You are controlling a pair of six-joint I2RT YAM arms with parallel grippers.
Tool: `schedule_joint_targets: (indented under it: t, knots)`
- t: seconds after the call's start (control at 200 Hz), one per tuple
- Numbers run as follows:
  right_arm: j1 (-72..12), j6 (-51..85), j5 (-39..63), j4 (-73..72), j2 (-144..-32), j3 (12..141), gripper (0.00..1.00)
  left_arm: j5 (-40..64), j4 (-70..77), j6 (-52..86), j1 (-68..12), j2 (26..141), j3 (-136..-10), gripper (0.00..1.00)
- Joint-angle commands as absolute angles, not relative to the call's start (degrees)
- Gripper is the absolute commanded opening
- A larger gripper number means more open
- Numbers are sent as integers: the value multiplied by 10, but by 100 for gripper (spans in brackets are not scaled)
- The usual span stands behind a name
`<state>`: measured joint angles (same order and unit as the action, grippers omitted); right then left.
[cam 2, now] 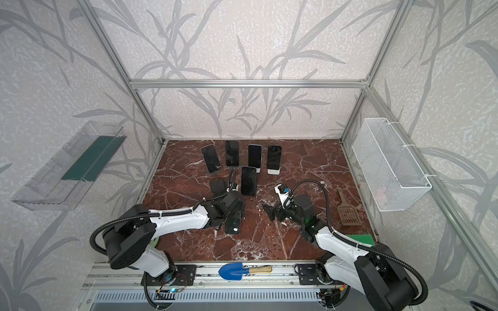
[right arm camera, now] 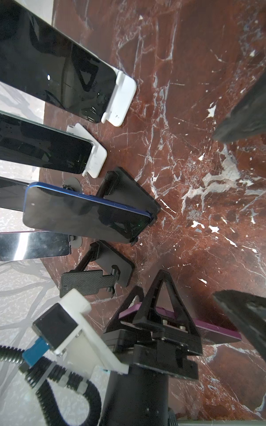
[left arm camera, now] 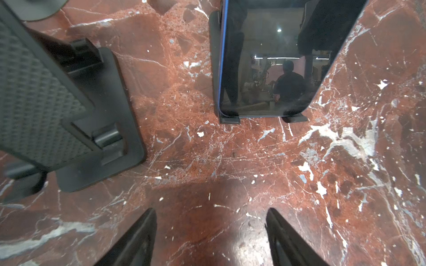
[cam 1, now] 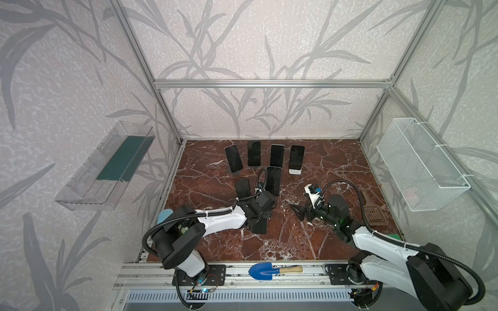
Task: Remove the phone from the phone stand
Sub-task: Place the phone at the center of the table.
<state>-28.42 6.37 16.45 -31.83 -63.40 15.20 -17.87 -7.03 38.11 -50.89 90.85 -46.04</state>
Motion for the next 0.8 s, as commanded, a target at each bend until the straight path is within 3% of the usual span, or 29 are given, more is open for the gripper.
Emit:
schedule_joint_targets:
  t: [0.0, 0.56, 0.795]
  knots:
    - [-283, 62, 153, -354, -640, 148, 99, -185, -92, 407, -509, 930, -488, 46]
    - [-282, 35, 140, -290, -566, 145, 99, -110, -197, 377, -489, 984, -548, 43]
    - [-283, 33, 128, -334, -548, 111, 99, -90, -210, 376, -480, 1013, -566, 43]
